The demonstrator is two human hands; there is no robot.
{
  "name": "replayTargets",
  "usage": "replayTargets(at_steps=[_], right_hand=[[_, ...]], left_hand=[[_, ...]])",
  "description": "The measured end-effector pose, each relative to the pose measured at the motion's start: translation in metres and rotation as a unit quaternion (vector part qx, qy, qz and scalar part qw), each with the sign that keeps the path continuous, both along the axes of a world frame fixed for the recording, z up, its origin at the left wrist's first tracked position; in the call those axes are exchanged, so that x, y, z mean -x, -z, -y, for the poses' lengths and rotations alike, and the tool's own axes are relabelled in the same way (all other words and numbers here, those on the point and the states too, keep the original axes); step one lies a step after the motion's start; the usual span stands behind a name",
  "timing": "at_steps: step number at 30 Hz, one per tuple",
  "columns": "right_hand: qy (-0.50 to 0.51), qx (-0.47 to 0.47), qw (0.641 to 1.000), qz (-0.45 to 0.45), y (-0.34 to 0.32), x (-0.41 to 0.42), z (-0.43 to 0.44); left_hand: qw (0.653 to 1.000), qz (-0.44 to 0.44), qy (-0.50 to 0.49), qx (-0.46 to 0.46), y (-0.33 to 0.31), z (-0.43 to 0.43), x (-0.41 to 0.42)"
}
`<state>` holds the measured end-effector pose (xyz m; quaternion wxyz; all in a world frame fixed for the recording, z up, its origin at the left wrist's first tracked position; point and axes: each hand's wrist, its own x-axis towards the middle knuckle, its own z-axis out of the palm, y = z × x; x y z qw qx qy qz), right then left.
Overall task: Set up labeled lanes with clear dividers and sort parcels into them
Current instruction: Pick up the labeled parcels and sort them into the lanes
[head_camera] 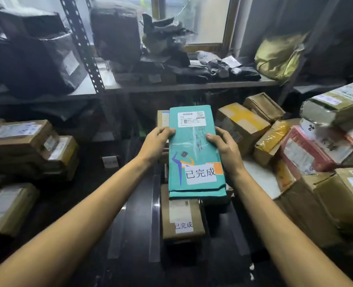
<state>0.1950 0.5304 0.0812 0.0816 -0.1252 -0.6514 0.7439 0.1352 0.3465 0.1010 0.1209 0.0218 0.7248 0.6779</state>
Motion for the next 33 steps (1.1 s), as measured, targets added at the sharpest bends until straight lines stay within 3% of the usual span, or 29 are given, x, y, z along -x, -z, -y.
replayTargets(at_steps=[6,15,33], right_hand=[[-0.031,0.007,1.0,0.0,0.003,-0.019,0.0],[-0.057,0.027,0.998,-0.006,0.021,-0.066,0.02],[-0.072,0.044,0.985,0.148,0.12,-0.088,0.02]], left_hand=[[0.998,-0.002,-0.057,-0.029,0.011,0.004,-0.034],[0.997,-0.01,-0.061,-0.039,0.039,0.026,-0.086],[0.988,0.087,-0.113,0.056,0.142,0.011,-0.103]])
